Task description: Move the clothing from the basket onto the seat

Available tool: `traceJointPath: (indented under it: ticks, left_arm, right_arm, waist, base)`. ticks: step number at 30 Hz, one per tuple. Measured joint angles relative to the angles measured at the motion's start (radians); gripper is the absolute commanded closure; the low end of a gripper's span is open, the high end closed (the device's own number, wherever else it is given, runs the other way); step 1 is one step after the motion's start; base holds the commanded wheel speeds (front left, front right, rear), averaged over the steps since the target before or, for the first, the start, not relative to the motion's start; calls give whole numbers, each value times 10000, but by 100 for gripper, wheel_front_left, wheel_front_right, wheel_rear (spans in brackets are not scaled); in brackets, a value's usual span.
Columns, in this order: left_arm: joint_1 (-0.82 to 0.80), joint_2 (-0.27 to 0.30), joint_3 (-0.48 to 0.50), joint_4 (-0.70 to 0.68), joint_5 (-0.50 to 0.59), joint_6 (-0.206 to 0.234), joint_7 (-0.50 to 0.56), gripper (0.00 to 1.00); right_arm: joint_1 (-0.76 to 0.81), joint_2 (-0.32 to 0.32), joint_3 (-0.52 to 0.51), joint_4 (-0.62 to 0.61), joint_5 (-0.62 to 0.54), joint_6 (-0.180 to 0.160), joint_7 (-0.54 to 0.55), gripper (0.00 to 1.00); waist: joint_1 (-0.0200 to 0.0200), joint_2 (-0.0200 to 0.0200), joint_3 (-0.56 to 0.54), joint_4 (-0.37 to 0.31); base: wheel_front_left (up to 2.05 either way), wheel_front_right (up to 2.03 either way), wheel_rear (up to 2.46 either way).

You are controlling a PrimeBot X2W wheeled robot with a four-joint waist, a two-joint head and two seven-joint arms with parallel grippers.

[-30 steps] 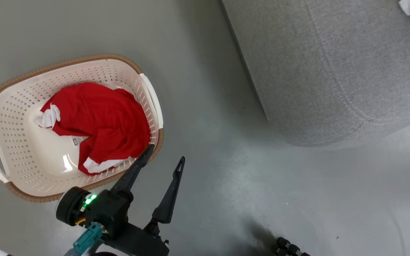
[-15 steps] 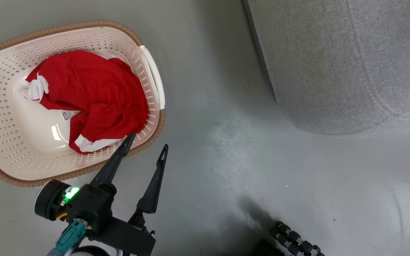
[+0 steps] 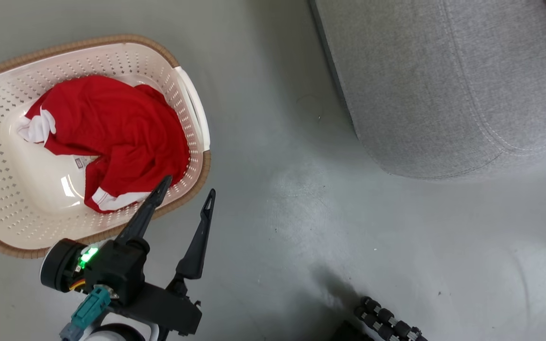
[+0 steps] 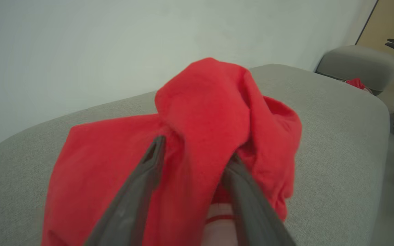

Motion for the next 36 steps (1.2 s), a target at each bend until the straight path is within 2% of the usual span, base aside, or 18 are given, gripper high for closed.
traceJointPath:
  ticks: [8, 13, 24, 28, 36]
  left_arm:
    - [-170, -280, 0, 449, -96, 75, -263, 0]
    - [-237, -577, -36, 878, -336, 75, -527, 0]
    - [-249, -1244, 232, 2013, -821, 86, -1452, 0]
    - [-244, -1628, 441, 2546, -1172, 138, -1942, 0]
    - [-227, -2046, 589, 3371, -1354, 167, -2577, 0]
  right_arm:
    - [123, 21, 198, -171, -261, 58, 0, 0]
    - [943, 132, 366, -640, -587, 63, 0, 0]
    - [3506, 585, 696, -3012, -930, 88, 2, 0]
    - [4837, 878, 892, -4050, -1168, 88, 0, 0]
    - [6507, 1638, 1430, -5110, -1252, 90, 2, 0]
  waist:
    - [-1, 0, -504, -150]
    - [-1, 0, -992, -244]
    - [-2, -3, -2379, -255]
    - [-2, -3, -3060, -62]
    - [-2, -3, -3998, 727]
  base:
    - [0, 0, 0]
    - [0, 0, 0]
    - [0, 0, 0]
    - [0, 0, 0]
    - [0, 0, 0]
